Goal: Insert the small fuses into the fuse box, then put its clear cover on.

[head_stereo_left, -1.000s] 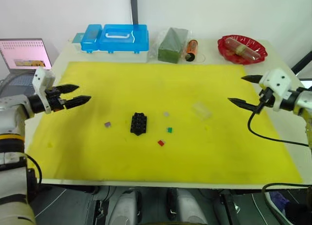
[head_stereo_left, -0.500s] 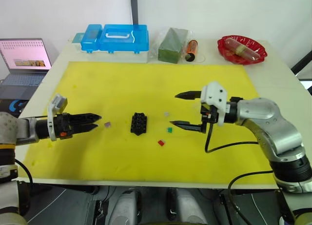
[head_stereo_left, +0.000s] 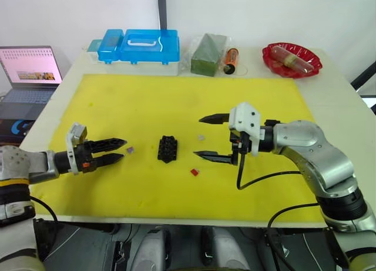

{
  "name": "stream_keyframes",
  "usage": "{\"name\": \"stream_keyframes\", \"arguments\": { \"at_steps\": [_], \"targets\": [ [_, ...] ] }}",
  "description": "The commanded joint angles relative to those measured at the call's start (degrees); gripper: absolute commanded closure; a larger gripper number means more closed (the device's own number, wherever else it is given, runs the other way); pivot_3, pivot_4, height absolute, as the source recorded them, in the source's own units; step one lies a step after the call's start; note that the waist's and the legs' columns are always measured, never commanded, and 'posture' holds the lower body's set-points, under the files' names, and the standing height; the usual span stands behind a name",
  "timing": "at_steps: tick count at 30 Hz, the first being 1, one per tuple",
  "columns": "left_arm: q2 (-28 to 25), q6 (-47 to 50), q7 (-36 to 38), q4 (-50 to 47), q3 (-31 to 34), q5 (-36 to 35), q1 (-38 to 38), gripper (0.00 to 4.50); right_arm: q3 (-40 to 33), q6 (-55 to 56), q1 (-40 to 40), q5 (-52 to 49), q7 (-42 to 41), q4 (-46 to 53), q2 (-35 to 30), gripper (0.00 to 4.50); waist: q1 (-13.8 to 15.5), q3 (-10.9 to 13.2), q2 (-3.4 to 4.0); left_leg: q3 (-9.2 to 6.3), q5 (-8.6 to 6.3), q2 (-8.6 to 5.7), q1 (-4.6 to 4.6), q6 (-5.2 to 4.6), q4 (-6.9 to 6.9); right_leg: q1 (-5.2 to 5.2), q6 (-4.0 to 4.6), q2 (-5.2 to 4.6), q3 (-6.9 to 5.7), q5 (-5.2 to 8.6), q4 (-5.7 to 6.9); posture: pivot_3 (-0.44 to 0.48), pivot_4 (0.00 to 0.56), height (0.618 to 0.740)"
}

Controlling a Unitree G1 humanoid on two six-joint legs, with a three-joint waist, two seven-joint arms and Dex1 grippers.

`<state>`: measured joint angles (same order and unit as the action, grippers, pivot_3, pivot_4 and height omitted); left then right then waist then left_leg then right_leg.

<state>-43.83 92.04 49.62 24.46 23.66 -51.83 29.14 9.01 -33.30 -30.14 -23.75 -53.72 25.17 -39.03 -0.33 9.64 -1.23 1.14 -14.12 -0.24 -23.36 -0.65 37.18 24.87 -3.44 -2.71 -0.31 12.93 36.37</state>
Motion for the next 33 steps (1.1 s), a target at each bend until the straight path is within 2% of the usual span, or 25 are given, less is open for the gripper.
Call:
{"name": "stream_keyframes", "arguments": {
  "at_steps": [1,5,9,16,25,30,33],
  "targets": [
    [1.89,0.46,-3.43,-1.41,3.75,-1.40,-0.76,0.04,-1.23,0.37,-1.74,-0.29,0.84,0.76,0.60,0.00,0.00,0.00,0.01,0.00,0.00,0.00,0.00,0.00,0.00,0.00,0.00,-0.02,0.00,0.00,0.00,0.000,0.150,0.740],
    [4.56,0.46,-7.97,-0.50,8.24,-1.07,-0.67,0.04,-1.34,0.30,-1.72,-0.37,1.02,0.72,0.47,0.00,0.20,-0.02,0.00,0.00,-0.01,0.00,0.00,0.02,-0.01,0.00,0.00,-0.06,0.00,0.00,-0.01,0.000,0.150,0.740],
    [6.36,0.46,-11.08,-1.20,9.65,-1.99,-1.82,0.04,-1.47,0.39,-1.84,-0.29,0.78,0.49,0.10,0.00,0.57,-0.05,0.01,0.00,-0.02,0.00,0.02,0.05,-0.01,0.00,0.01,-0.08,0.01,-0.01,-0.01,0.000,0.150,0.740],
    [9.35,0.46,-14.90,-3.61,9.71,-5.35,-4.20,0.04,-1.56,0.27,-2.54,-0.19,0.64,-0.03,-0.07,0.00,0.83,-0.14,0.08,0.00,-0.09,0.00,0.03,0.23,-0.02,0.00,0.02,-0.15,0.02,0.00,-0.03,0.000,0.150,0.740],
    [16.28,-0.24,-21.06,-4.48,13.59,-3.49,-2.51,0.04,-1.40,0.43,-3.45,0.27,0.94,-1.59,0.24,0.00,1.33,-0.56,0.33,0.05,-0.13,-0.12,0.03,0.32,-0.02,-0.06,0.03,-0.34,0.01,0.00,-0.06,0.000,0.150,0.740],
    [17.87,-0.49,-23.21,-6.21,13.30,-2.59,-3.85,0.04,-1.49,-0.01,-3.69,0.34,1.07,-1.13,0.08,0.00,1.39,-0.72,0.46,0.06,-0.13,-0.26,0.03,0.32,-0.02,-0.09,0.03,-0.50,0.00,0.00,-0.07,0.000,0.150,0.740],
    [18.01,-3.10,-24.55,-5.67,12.56,-0.82,-4.60,0.63,-1.48,-0.09,-3.86,0.37,1.15,-1.04,0.07,0.00,1.37,-0.84,0.50,0.06,-0.13,-0.30,0.04,0.31,-0.01,-0.12,0.03,-0.53,-0.01,0.00,-0.10,0.000,0.150,0.740]
  ]
}}
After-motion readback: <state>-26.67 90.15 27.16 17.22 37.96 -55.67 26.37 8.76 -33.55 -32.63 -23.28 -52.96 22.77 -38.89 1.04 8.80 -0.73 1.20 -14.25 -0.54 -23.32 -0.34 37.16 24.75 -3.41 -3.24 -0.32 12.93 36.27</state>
